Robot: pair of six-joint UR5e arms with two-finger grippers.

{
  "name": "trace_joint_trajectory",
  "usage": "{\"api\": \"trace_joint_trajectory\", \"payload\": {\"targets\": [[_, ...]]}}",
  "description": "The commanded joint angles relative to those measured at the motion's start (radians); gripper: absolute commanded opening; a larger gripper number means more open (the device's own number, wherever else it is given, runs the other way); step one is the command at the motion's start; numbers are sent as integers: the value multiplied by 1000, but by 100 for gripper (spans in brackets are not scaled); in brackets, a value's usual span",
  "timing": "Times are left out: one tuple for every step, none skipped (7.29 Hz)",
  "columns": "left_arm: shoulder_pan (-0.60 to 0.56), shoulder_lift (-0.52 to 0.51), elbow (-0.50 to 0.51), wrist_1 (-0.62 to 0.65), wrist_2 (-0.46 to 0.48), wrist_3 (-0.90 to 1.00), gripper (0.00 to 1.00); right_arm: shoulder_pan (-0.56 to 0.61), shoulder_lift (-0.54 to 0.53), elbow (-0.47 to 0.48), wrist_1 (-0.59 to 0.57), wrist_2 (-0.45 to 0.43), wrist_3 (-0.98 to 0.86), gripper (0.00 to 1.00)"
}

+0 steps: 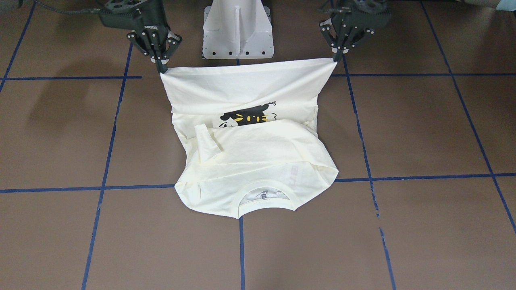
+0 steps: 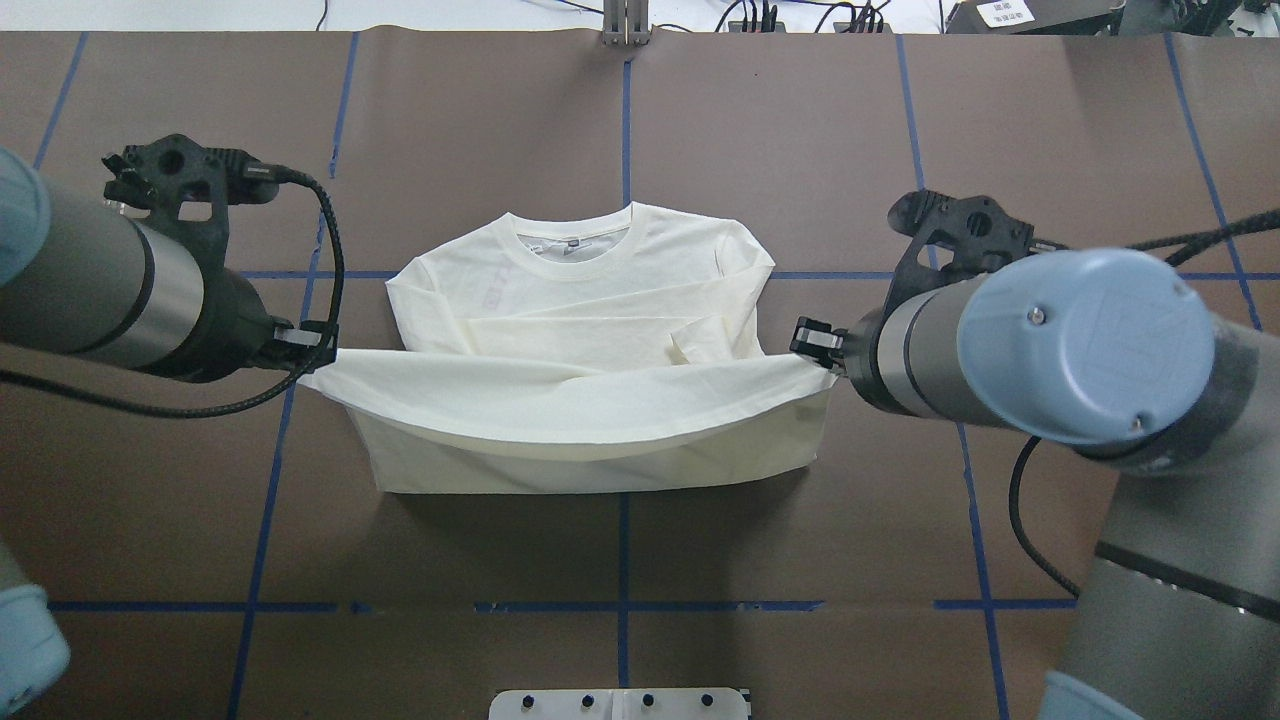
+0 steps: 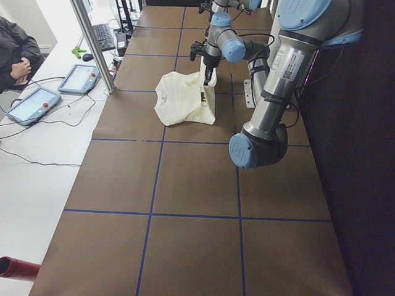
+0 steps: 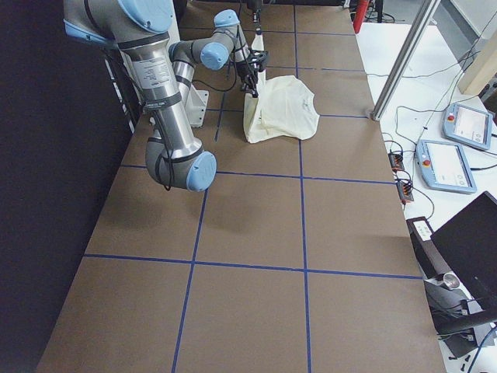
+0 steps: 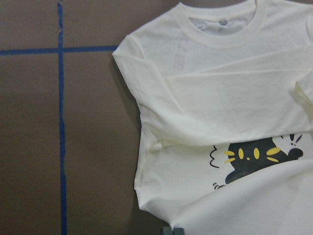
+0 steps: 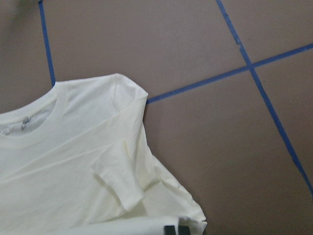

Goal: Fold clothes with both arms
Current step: 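Lift the hem with both grippers and fold it toward the collar, then release the hem at the collar and raise both grippers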

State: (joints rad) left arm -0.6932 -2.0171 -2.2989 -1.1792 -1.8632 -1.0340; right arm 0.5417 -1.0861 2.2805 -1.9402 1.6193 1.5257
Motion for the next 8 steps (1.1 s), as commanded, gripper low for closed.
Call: {"api": "trace_joint_trajectory", "payload": {"targets": [[-77,-67,204,-83,1,61,0,122,69,-170,70,51,-61,0],[-87,-68,302,-174,3,63,0,130,71,-290,207,50,-59,0],[-88,-71,372,-250,16,63,0,142,78,-399,310,48,-62,0],[-88,-92,453,-301,21,63,0,144,122,-521,405,47,-61,0],[-86,-123,546,-354,35,63,0,144,156,-636,464,45,-62,0],[-83,-150,647,-420,47,63,0,144,164,-729,540,41,-62,0],[-83,-155,718,-485,49,65,0,142,172,-804,593,40,-56,0],[-78,-154,758,-525,49,68,0,139,172,-838,618,39,-58,0]]}}
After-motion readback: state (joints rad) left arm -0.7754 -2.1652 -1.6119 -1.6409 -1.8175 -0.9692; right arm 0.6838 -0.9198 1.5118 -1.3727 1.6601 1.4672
